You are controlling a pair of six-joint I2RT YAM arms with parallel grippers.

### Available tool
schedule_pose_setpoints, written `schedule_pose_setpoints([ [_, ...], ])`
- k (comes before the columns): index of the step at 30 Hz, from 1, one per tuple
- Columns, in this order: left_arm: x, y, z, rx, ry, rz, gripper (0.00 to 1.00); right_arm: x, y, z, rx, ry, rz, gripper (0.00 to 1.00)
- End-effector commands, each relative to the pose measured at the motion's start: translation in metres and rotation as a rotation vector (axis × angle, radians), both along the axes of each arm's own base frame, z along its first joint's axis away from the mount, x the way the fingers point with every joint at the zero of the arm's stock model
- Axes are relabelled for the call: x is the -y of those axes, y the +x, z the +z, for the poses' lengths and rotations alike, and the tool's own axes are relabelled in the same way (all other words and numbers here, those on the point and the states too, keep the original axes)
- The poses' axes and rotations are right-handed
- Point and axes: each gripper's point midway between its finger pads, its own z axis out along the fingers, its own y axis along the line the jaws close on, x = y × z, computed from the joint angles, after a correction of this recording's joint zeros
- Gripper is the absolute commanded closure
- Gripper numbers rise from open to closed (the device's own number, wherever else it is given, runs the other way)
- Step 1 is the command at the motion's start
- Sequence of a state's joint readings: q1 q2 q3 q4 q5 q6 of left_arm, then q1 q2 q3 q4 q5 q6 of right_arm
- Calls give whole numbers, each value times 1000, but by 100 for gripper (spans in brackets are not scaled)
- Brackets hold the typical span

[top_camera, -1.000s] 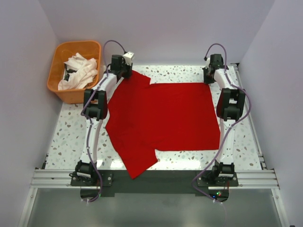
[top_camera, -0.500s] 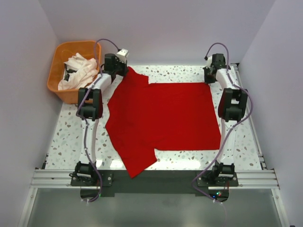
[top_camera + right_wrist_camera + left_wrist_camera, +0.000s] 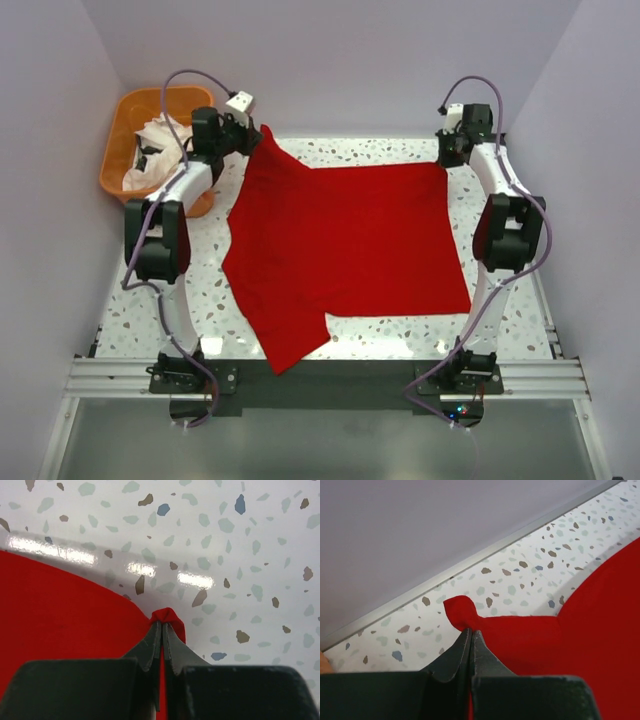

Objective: Fold and stack the t-shirts
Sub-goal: Fold the tshirt

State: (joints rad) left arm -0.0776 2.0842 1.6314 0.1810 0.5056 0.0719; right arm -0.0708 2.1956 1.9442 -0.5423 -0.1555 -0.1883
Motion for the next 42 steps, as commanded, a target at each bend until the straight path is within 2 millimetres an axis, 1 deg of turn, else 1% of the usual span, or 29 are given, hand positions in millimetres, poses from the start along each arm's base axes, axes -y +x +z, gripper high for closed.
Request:
schedule_pose_setpoints([
  [1, -8, -25, 46, 131, 17, -33, 100, 5, -4, 42, 103, -3, 48, 100],
  [2, -9, -31, 46, 129, 24, -36, 100, 4, -9, 36, 88, 4, 57, 100],
  [4, -11, -51, 47, 129, 40, -44, 100, 7, -15, 43, 99, 1, 66, 100],
  [5, -11, -58, 48, 130, 48, -50, 100, 8, -21, 36, 84, 3, 68, 100],
  [6, -12, -70, 46, 126, 55, -52, 100, 8, -23, 37, 86, 7, 82, 100],
  [7, -14, -76, 46, 135, 70, -54, 100, 11, -27, 37, 83, 8, 78, 100],
  [8, -14, -85, 36, 113, 78, -58, 100, 11, -33, 35, 75, 11, 84, 100],
  [9, -15, -92, 43, 128, 84, -58, 100, 11, -36, 35, 72, 15, 96, 100],
  [10, -16, -97, 41, 126, 92, -56, 100, 12, -42, 29, 58, 18, 100, 100],
  [11, -17, -106, 29, 100, 98, -58, 100, 11, -46, 31, 58, 17, 111, 100],
  [12, -17, -113, 36, 116, 102, -61, 100, 9, -50, 29, 54, 15, 127, 100],
  [13, -17, -119, 33, 112, 103, -66, 100, 9, -55, 23, 39, 18, 133, 100],
  [15, -17, -134, 28, 96, 109, -74, 100, 7, -62, 21, 28, 18, 149, 100],
  [16, -18, -139, 26, 88, 108, -72, 100, 7, -66, 16, 13, 21, 153, 100],
  [17, -19, -146, 16, 64, 111, -69, 100, 6, -69, 15, 9, 20, 157, 100],
  [18, -19, -153, 21, 74, 111, -69, 100, 7, -72, 17, 15, 14, 164, 100],
  [19, -20, -157, 20, 68, 111, -69, 100, 8, -78, 11, -1, 15, 170, 100],
  [20, -20, -165, 11, 40, 112, -71, 100, 9, -80, 11, 0, 12, 172, 100],
  [21, -20, -171, 13, 41, 113, -68, 100, 10, -83, 12, 3, 5, 179, 100],
  [22, -21, -175, 9, 31, 115, -67, 100, 12, -88, 6, -12, 2, 180, 100],
  [23, -20, -183, -1, -3, 116, -71, 100, 13, -91, 4, -19, -3, 183, 100],
  [25, -20, -194, -6, -30, 115, -63, 100, 17, -98, -3, -34, -14, 191, 100],
  [26, -17, -204, -20, -70, 124, -65, 100, 18, -99, -6, -39, -20, 192, 100],
  [28, -19, -212, -25, -91, 125, -30, 100, 19, -104, -10, -50, -22, 194, 100],
  [29, -14, -221, -34, -109, 130, -32, 100, 20, -105, -12, -55, -21, 194, 100],
  [31, -15, -226, -44, -140, 144, 6, 100, 18, -108, -17, -67, -15, 200, 100],
  [32, -14, -231, -53, -163, 146, 12, 100, 17, -110, -19, -72, -12, 207, 100],
  [37, -30, -230, -79, -247, 192, 95, 100, 16, -125, -33, -119, -18, 230, 100],
  [42, -33, -224, -81, -237, 224, 100, 100, 18, -131, -40, -134, -34, 239, 100],
])
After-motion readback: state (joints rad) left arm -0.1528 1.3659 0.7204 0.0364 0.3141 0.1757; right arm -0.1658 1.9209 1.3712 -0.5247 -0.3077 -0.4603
